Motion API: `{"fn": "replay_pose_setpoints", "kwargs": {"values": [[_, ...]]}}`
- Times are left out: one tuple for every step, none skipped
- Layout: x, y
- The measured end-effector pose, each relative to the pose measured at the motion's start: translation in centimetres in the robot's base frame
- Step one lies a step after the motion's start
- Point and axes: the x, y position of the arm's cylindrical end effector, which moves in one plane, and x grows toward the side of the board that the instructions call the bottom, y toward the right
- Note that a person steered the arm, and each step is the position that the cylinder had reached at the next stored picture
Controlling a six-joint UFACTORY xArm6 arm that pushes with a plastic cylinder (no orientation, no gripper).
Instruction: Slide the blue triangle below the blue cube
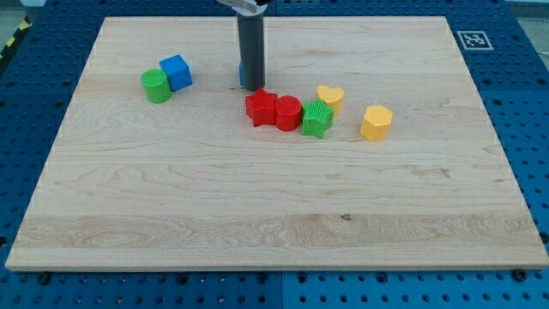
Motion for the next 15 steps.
{"fn": "replay_pose_setpoints", "kwargs": {"values": [[0.2,3.6],[-1.2,5.6],[-4.1,5.1],[-4.1,3.4],[-4.1,0.3],[-4.1,-2.3],[-3.6,-3.7],[-2.1,-2.0],[-1.0,-0.2],[-0.9,-1.0],[-0.9,-4.0],[-0.7,-6.7],[0.2,-7.8],[2.4,-7.3],[3.9,-6.4]]}}
